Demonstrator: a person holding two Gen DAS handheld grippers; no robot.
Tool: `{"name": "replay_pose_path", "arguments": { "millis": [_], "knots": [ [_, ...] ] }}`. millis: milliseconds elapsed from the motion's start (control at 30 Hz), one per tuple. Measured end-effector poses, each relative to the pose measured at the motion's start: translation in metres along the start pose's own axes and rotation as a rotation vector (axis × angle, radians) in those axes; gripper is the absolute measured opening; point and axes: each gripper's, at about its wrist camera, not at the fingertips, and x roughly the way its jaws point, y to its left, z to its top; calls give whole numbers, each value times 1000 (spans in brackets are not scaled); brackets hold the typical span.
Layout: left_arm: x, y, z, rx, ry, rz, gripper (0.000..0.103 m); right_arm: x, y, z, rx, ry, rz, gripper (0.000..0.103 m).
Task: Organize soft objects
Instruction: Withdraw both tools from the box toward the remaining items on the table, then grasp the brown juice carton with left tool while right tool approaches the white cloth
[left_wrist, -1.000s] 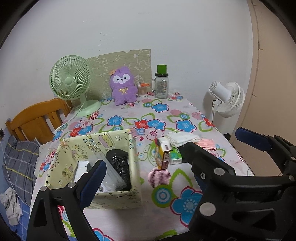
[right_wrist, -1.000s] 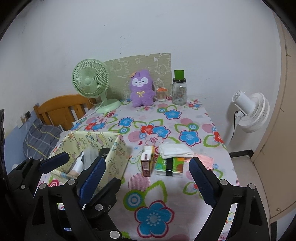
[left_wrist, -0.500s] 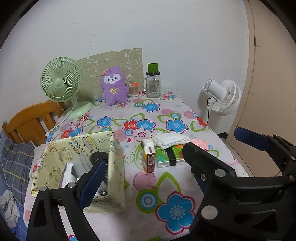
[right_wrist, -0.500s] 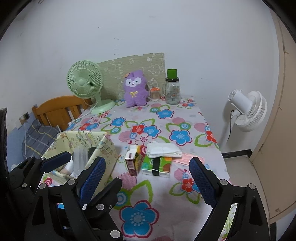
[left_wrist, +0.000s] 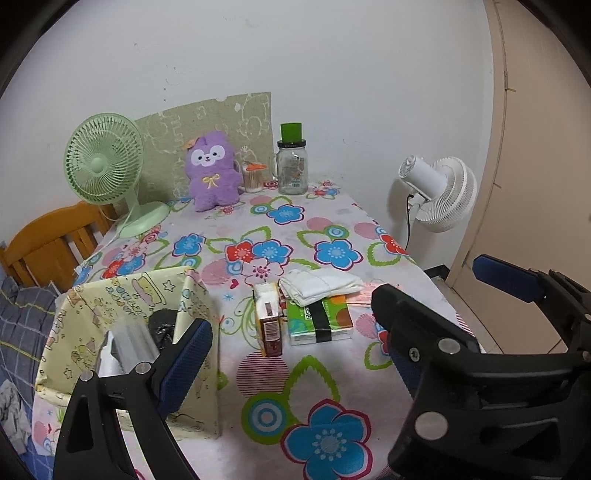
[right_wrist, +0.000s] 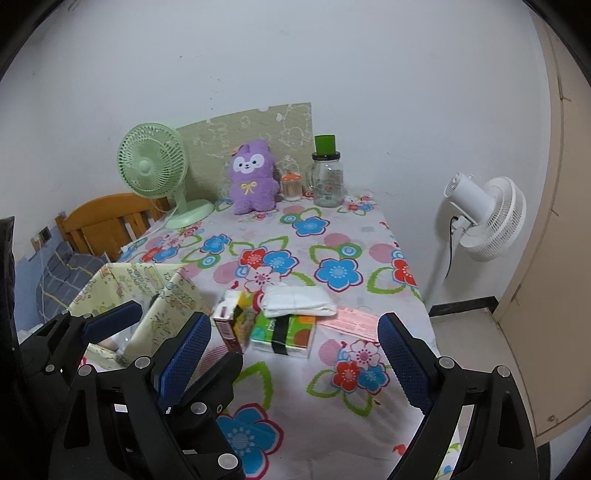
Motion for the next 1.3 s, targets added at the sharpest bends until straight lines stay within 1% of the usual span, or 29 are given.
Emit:
{"name": "replay_pose_path", "arguments": {
  "millis": [233, 367, 667, 767, 833, 1167, 1300],
  "knots": [
    [12, -6, 2, 2, -4, -2, 96, 6, -10, -1, -3, -4, -13, 94],
    [21, -5, 1, -14, -9, 10, 96, 16, -19, -2, 6, 5, -22, 94],
    [51, -2, 1, -21, 33, 6, 93, 38, -26, -7, 13, 34, -37, 94],
    [59, -2, 1, -16, 45, 8, 90, 47, -27, -7, 16, 49, -44, 94],
    [64, -1, 1, -15, 55, 12, 85, 52, -29, -7, 23, 59, -45, 94],
    [89, 5, -1, -35, 111, 3, 73, 75, -36, -11, 51, 104, -61, 94],
    [97, 7, -4, -43, 135, 1, 63, 84, -39, -15, 65, 122, -66, 94]
  ]
}}
